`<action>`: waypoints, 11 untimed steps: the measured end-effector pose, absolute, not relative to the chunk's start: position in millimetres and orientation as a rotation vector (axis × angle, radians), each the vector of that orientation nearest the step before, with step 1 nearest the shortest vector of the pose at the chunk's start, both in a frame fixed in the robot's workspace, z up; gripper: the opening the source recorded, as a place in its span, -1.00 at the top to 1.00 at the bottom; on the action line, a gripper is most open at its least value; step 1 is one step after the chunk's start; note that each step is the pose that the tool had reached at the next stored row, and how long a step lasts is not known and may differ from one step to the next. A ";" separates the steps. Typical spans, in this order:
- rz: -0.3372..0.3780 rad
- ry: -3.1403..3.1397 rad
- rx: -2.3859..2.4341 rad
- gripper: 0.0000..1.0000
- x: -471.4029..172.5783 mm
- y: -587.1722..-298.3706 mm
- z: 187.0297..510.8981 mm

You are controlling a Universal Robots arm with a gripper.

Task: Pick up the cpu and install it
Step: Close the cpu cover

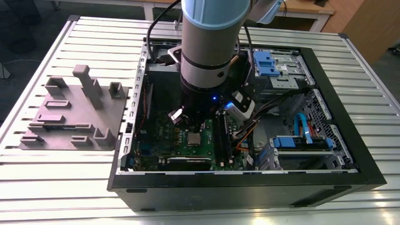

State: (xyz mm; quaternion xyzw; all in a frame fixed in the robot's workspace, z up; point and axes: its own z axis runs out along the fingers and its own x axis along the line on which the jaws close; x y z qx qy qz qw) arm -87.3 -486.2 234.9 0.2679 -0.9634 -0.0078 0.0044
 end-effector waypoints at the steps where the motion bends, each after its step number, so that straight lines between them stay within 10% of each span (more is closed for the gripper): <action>1: -0.024 -3.018 0.840 0.80 -87.3 -486.2 234.9; 11: -0.024 -3.018 0.841 0.80 -87.3 -486.2 234.9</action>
